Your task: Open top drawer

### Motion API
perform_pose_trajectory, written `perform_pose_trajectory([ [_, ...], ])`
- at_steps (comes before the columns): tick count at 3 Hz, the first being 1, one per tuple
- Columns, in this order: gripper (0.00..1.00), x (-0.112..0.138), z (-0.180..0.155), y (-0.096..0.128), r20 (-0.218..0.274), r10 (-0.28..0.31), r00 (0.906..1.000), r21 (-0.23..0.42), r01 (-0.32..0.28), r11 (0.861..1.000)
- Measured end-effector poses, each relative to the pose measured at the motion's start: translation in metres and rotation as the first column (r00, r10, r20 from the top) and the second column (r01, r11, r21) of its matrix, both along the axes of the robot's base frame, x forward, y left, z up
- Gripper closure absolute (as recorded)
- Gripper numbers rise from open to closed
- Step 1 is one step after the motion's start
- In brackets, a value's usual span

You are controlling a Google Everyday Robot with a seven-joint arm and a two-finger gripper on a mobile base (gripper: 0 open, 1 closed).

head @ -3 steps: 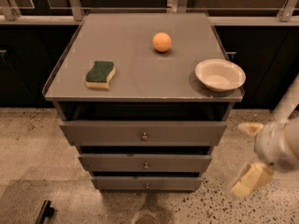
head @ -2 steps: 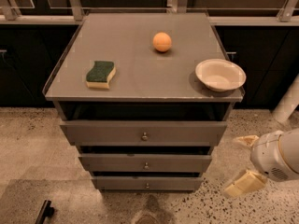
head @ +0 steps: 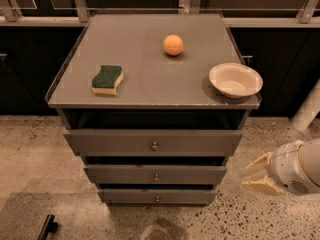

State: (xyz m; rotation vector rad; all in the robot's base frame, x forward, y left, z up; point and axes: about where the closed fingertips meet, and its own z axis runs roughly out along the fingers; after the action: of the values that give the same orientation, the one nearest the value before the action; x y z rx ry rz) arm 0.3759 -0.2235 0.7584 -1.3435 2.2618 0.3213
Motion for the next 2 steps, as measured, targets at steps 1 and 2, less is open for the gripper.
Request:
perform_pose_trajectory([
  [1,0.89,0.0,-0.009,0.004,0.014,-0.038,0.9992,0.013,0.038,0.999],
  [2,1.0,0.005,-0.021,0.011,0.09,-0.116,0.9892,0.091,0.108,0.99],
])
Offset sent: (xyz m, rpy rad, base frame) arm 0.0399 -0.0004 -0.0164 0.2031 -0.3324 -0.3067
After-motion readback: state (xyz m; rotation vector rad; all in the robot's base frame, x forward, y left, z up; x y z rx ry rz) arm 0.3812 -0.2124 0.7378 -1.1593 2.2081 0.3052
